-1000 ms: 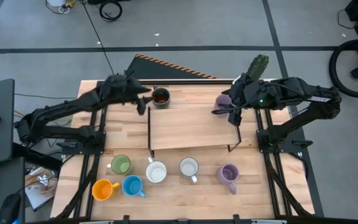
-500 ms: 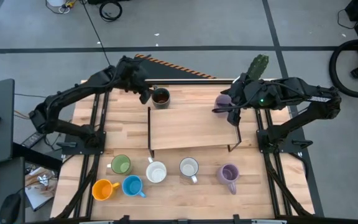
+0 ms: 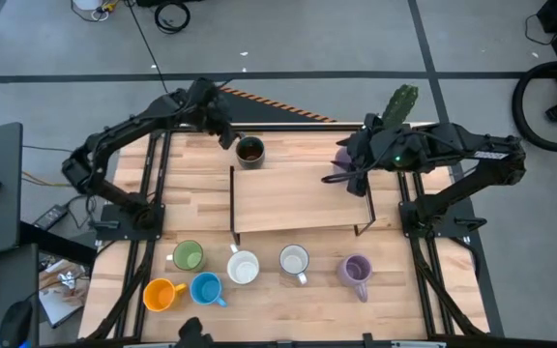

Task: Place coffee mugs
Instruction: Put the dark green mug on the shelf

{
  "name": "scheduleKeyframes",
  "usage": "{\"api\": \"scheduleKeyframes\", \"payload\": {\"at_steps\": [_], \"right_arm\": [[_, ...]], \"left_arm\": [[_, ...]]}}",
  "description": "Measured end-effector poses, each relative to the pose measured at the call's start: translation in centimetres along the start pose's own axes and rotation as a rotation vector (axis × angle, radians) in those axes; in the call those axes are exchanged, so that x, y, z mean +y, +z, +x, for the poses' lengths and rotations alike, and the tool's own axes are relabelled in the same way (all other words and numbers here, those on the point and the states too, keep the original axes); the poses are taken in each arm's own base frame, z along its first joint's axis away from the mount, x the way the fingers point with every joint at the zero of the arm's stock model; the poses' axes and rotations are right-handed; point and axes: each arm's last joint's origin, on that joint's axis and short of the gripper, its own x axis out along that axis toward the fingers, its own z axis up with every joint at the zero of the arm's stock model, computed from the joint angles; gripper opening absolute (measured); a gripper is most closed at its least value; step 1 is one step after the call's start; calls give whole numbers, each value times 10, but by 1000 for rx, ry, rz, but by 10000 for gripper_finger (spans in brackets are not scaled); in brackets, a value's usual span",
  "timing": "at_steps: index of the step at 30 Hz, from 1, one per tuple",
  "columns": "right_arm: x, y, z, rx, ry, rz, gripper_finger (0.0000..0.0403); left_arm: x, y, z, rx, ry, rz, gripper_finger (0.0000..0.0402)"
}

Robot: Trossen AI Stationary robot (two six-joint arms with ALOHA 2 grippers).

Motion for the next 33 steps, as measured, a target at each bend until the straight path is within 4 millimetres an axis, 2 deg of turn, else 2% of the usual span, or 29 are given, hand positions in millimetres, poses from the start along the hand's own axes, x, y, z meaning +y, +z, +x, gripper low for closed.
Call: {"api": "scheduleKeyframes", "payload": {"at_steps": [3,7,14,25,33], "right_arm": [[0,1,0,-11,2,0,231],[0,1,0,-13,4,1,231],[-1,1,-1,-17,3,-8,231],[1,2,-1,-18,34,46,231],[1,2,-1,-19,35,20,231]], "left_arm": [[0,11,5,57,-2,-4,189],[-1,20,1,56,0,2,189],[-5,20,-1,58,1,37,194],[-5,12,19,166,11,21,280],[-4,7,25,234,-9,-15,283]]}}
